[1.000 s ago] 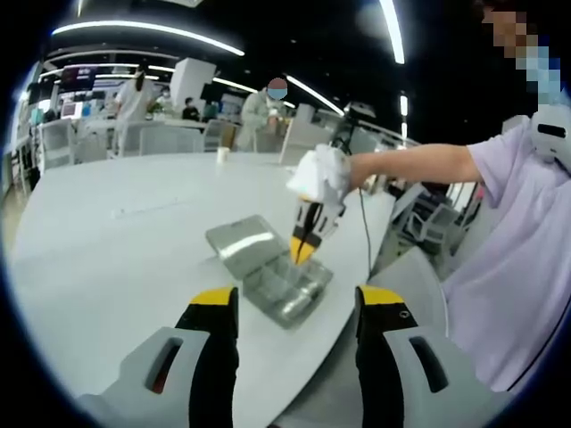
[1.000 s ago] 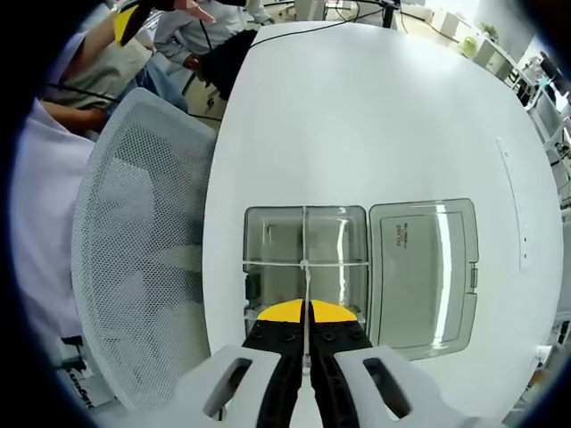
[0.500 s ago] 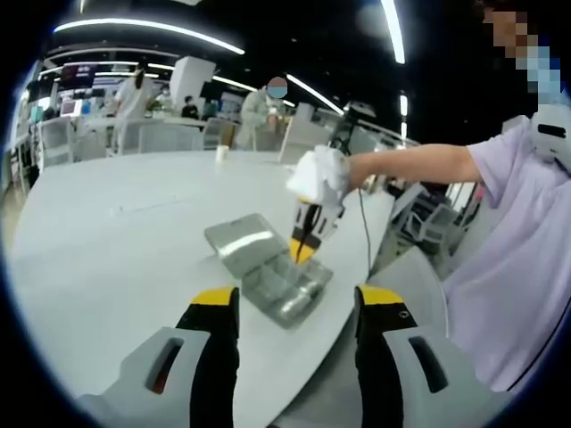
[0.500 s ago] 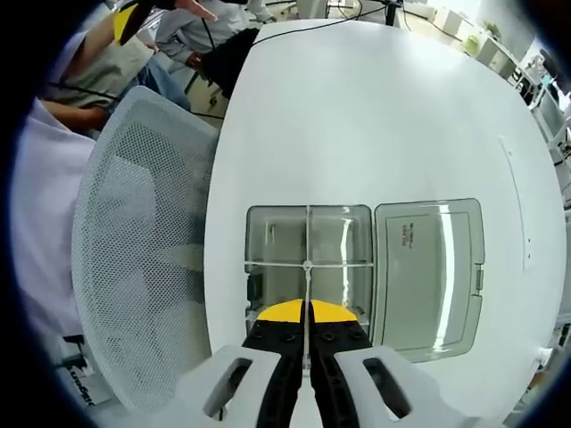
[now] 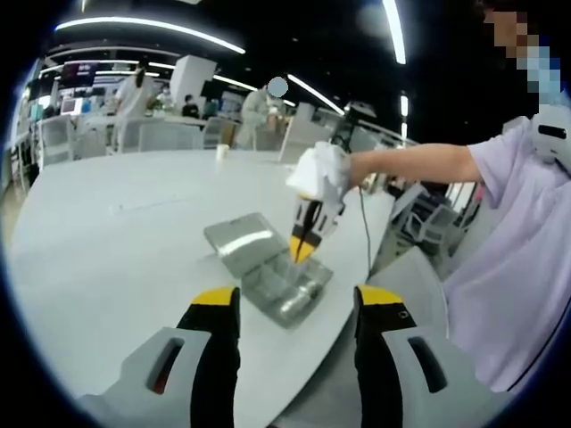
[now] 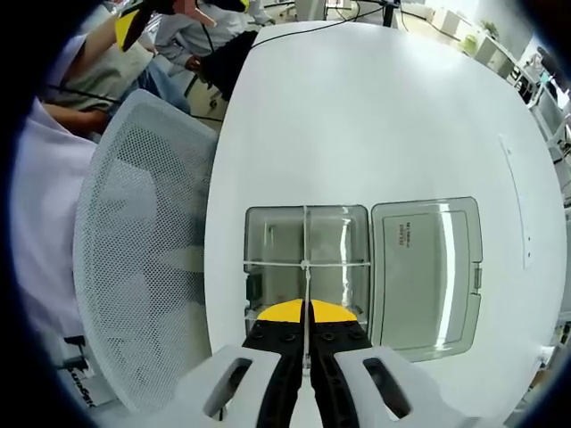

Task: Insert the divider into the dual guide fixture by aligning both edges with the guide slots and pushing it downward to the bottom, including one-sided entry, uneven engagement, binding, and posture correction.

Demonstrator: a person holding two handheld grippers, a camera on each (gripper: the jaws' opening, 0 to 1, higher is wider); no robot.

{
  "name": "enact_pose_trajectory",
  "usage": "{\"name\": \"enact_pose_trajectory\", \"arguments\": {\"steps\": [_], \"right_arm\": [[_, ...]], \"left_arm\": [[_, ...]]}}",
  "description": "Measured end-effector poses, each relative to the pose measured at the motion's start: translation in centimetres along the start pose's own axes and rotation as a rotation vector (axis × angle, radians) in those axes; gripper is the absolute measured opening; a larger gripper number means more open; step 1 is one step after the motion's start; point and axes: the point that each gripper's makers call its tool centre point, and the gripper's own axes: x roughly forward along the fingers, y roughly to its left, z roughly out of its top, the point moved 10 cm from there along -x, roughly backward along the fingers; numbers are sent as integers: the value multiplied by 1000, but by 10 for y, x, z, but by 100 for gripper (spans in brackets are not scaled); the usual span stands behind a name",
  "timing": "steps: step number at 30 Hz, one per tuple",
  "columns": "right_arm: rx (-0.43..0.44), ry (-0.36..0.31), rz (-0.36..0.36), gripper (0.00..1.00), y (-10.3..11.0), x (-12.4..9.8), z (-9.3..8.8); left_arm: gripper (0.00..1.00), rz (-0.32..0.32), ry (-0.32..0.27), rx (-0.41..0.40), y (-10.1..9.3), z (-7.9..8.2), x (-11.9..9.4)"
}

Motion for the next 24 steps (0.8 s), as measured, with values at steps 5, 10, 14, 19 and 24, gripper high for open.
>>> {"name": "enact_pose_trajectory", "arguments": {"steps": [5, 10, 14, 19, 24], "right_arm": [[1, -8, 9, 0, 0, 3, 0], [-10, -10, 11, 0, 2, 5, 1], [-3, -22, 9, 0, 0, 3, -1], [5, -36, 12, 0, 1, 2, -2], [20, -67, 10, 0, 0, 2, -6]], "left_arm": [[49, 4, -1, -3, 0, 0, -1], [49, 6, 4, -5, 0, -1, 0], [49, 7, 4, -9, 1, -2, 0], [49, 6, 8, -10, 1, -2, 1], [49, 7, 7, -13, 2, -1, 3]]}}
